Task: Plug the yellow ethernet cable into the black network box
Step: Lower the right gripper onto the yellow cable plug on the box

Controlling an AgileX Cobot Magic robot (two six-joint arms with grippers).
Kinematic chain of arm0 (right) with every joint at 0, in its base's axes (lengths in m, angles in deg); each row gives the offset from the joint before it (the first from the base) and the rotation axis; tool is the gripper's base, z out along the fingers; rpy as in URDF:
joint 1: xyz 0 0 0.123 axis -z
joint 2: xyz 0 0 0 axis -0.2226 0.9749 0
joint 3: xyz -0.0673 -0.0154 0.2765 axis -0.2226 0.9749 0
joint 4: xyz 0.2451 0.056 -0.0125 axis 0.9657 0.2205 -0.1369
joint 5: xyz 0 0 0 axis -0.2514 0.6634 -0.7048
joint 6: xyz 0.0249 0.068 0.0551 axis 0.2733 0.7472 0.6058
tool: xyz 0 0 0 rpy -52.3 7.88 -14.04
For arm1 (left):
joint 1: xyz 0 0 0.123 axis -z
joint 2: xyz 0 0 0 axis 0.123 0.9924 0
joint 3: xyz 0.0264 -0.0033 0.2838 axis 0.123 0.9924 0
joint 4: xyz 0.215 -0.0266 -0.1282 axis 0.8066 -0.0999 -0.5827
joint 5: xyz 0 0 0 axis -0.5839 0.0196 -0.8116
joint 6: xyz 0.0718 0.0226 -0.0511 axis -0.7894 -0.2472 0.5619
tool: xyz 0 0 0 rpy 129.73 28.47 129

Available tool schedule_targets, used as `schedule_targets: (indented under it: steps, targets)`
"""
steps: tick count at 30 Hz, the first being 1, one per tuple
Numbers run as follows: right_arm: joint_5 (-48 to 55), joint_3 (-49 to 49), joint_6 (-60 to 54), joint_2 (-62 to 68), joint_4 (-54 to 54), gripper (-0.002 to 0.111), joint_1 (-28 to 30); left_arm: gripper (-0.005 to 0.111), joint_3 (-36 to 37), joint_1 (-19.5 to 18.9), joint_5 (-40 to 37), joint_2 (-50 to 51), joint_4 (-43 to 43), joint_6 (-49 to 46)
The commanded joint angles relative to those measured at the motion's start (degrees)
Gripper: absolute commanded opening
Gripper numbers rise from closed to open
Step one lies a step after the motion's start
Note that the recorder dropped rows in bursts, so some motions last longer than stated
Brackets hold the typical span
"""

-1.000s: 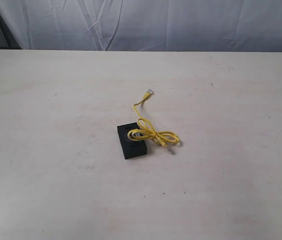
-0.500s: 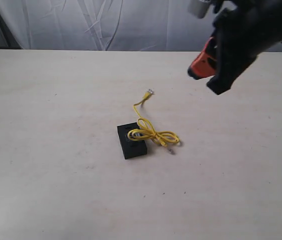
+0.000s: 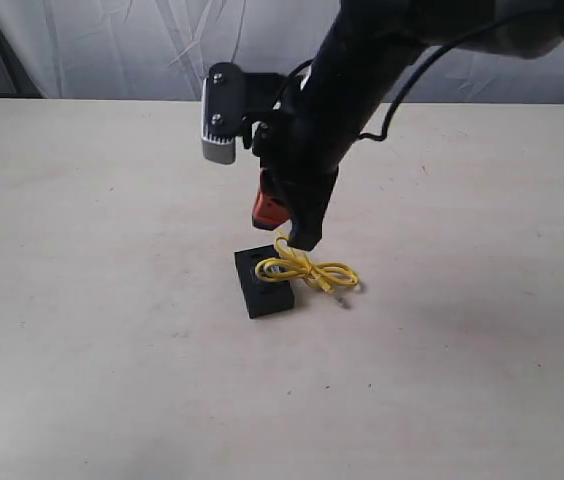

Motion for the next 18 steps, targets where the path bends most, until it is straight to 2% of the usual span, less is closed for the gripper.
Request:
schedule_targets:
  steps: [1, 7, 15, 16, 18]
  targets:
    - [0.3, -3.6, 5.7, 5.6, -1.6, -0.001, -0.3, 0.0, 0.3, -0.1, 0.3, -0.4, 0.3, -0.1]
    - [-0.1, -4.2, 12.2, 8.9, -2.5, -0.001, -0.3, 0.0, 0.3, -0.1, 0.3, -0.4, 0.3, -0.1]
    - [-6.4, -4.2, 30.2, 8.1, -8.7, -0.001, -0.1, 0.0, 0.3, -0.1, 0.3, -0.4, 0.3, -0.1]
    - [-6.1, -4.2, 32.2, 8.1, -9.2, 0.002, 0.2, 0.0, 0.3, -0.1, 0.3, -0.4, 0.3, -0.1]
    - [-6.0, -4.3, 40.6, 8.8, -7.9, 0.016, 1.6, 0.0, 0.3, -0.1, 0.3, -0.4, 0.3, -0.1]
